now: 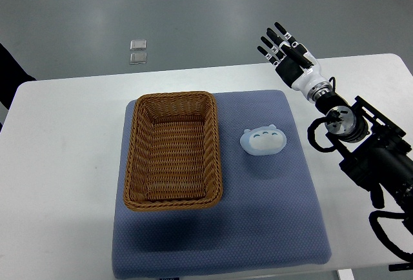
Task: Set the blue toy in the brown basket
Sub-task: 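Raise the right hand and swing it over the mat toward the toy, then lower the right hand down onto the pale blue toy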
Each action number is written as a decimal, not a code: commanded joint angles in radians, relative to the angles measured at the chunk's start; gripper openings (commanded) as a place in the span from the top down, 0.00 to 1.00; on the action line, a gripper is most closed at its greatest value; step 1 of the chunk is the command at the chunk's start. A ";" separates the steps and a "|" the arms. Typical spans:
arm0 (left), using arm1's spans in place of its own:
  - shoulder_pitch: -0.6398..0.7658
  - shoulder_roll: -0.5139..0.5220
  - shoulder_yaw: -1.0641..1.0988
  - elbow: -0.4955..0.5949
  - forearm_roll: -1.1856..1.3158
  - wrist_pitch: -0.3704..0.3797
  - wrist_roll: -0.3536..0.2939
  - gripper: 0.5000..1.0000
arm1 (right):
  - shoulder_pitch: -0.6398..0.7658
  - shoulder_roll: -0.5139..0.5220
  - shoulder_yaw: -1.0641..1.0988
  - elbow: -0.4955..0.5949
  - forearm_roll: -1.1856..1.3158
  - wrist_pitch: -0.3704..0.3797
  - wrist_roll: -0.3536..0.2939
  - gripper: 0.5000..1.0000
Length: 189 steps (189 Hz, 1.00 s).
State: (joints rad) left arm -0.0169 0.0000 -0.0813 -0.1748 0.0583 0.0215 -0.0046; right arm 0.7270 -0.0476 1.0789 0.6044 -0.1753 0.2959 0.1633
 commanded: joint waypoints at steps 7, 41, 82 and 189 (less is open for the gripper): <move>0.000 0.000 0.002 -0.003 0.000 0.000 0.000 0.00 | 0.000 0.000 -0.007 0.000 -0.001 0.002 0.002 0.19; 0.000 0.000 0.000 -0.008 0.000 -0.002 0.000 0.00 | 0.003 -0.005 -0.013 0.000 -0.010 0.003 0.002 0.19; 0.000 0.000 0.002 -0.009 0.000 -0.002 0.000 0.00 | 0.055 -0.041 -0.050 0.006 -0.066 0.009 -0.007 0.19; -0.003 0.000 0.005 -0.015 0.006 -0.003 0.000 0.00 | 0.770 -0.382 -1.152 0.297 -0.556 0.169 -0.192 0.19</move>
State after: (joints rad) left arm -0.0191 0.0000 -0.0769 -0.1900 0.0635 0.0185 -0.0047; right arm 1.3043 -0.4034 0.1900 0.8420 -0.7221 0.4101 0.0263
